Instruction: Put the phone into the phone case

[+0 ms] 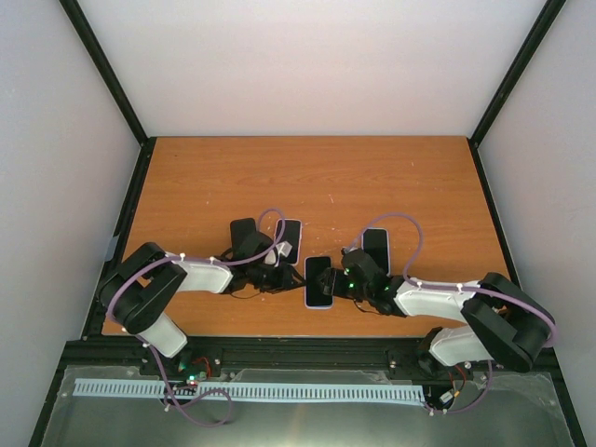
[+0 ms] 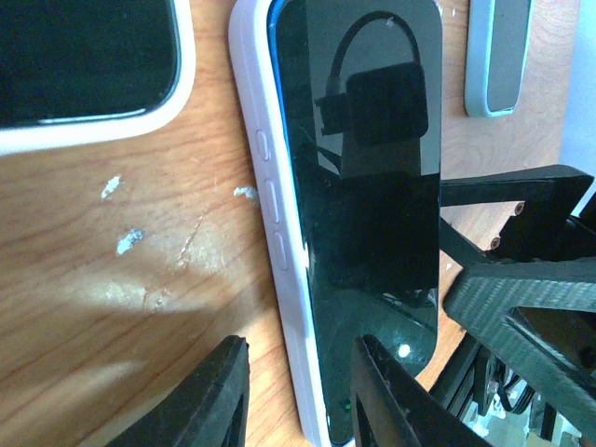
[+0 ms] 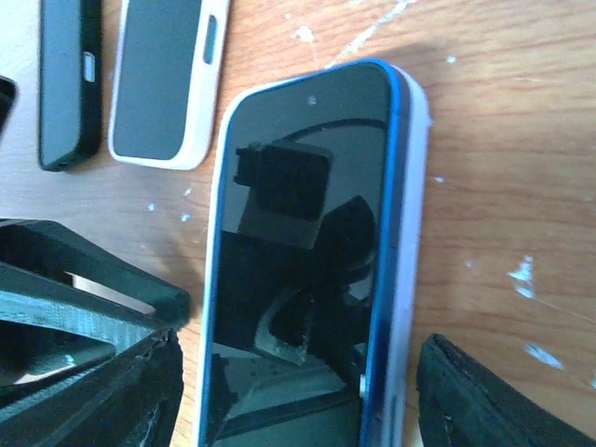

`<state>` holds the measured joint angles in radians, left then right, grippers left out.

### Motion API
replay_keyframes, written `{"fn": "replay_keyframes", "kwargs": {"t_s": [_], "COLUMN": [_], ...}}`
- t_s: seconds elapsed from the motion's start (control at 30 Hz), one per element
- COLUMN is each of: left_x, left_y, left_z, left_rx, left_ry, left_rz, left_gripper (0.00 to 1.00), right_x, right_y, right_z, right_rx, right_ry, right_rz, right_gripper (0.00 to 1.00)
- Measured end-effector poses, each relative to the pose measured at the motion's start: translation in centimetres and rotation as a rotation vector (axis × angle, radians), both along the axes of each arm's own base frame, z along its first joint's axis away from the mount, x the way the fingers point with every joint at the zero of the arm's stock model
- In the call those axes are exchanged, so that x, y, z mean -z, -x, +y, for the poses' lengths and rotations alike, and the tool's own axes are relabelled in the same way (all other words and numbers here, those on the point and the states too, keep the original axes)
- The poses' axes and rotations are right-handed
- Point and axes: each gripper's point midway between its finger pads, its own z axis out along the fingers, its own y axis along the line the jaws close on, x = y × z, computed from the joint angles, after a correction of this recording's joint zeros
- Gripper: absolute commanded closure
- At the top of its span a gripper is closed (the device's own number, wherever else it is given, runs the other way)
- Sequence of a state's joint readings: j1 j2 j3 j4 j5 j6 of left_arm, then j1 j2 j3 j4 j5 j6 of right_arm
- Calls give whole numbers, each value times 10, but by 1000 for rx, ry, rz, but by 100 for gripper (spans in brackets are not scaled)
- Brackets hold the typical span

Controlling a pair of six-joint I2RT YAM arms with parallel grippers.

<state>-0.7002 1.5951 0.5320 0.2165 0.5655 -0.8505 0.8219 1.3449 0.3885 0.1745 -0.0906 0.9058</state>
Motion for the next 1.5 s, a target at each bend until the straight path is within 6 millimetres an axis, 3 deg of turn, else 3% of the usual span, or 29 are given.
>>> {"fn": "replay_keyframes", "kwargs": {"t_s": [0.53, 0.87, 1.17, 1.5], "left_x": [3, 2, 2, 1], "left_y": [3, 4, 4, 4], "left_z": [-3, 1, 4, 7], "left_rx": [10, 1, -6, -16], "left_ry": [43, 40, 35, 17], "left_rz": [17, 26, 18, 10], "left_gripper": [70, 64, 64, 63], "right_x": [-18, -52, -38, -25], "right_y": [2, -3, 7, 12], "right_z": [18, 32, 39, 38], "right_rx": [-3, -14, -53, -56], "right_ry": [-290, -467, -503, -480], "right_rz": [72, 41, 114, 154], "right_gripper": [29, 30, 47, 96]}}
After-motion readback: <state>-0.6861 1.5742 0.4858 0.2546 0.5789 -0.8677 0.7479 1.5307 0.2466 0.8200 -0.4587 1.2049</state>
